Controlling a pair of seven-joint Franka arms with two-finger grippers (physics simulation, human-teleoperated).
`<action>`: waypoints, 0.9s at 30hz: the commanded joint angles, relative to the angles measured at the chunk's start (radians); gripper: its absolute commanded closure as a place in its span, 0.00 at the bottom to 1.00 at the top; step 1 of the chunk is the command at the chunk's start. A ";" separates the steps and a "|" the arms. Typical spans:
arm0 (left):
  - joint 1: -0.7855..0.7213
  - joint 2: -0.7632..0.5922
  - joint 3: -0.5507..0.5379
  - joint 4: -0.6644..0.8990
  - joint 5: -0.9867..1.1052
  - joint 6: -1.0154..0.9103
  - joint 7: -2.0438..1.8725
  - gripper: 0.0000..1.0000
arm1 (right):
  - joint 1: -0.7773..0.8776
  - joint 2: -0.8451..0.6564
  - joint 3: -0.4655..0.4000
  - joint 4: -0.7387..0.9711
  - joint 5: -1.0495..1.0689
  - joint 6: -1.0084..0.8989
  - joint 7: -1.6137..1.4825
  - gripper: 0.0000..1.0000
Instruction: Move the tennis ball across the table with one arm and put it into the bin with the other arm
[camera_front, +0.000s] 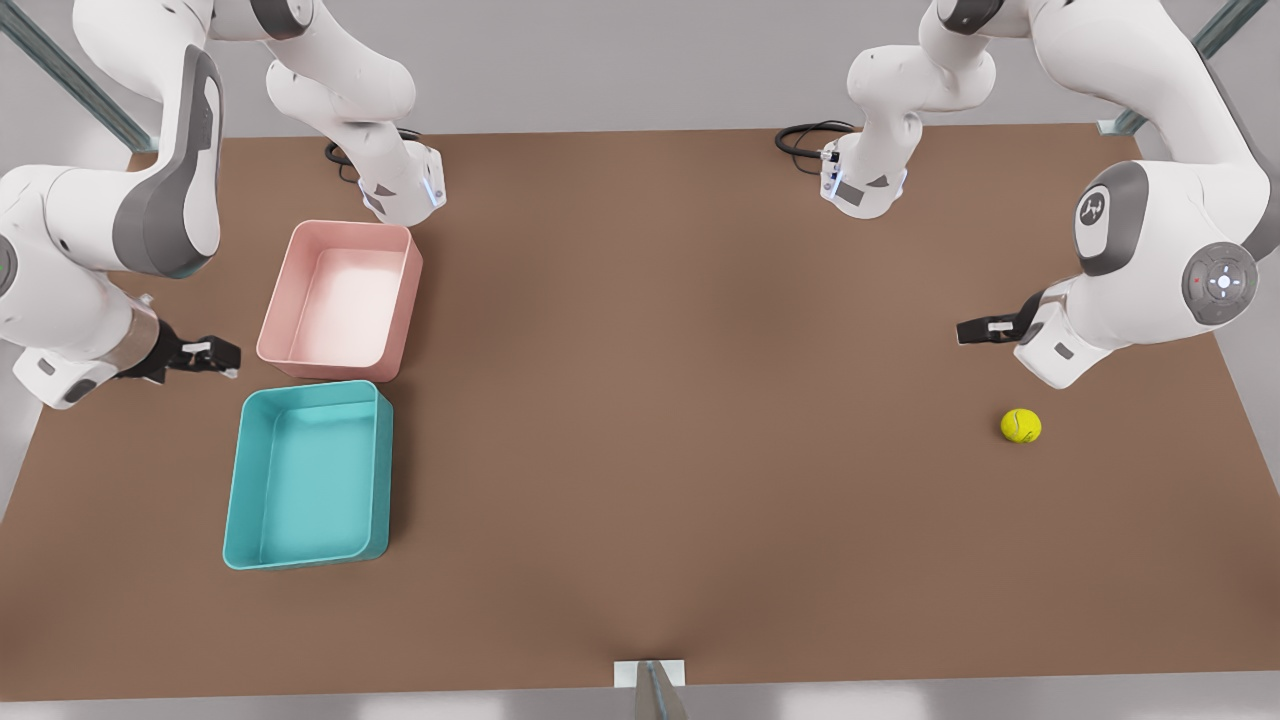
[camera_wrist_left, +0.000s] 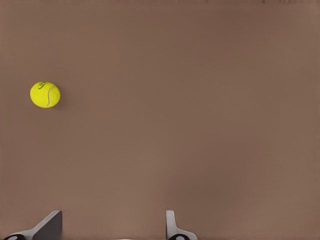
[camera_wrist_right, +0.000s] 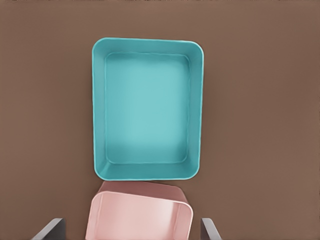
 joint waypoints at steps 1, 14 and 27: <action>-0.001 -0.001 0.000 0.000 0.000 0.004 -0.024 0.00 | 0.000 0.002 -0.002 0.002 -0.004 0.025 -0.031 0.00; 0.287 0.292 0.038 -0.017 0.094 0.531 2.021 0.79 | -0.006 0.060 -0.008 0.023 0.023 0.055 -0.023 0.00; 0.408 0.428 0.080 -0.241 0.122 0.884 2.524 0.79 | -0.008 0.084 -0.006 0.036 0.031 0.055 -0.040 0.00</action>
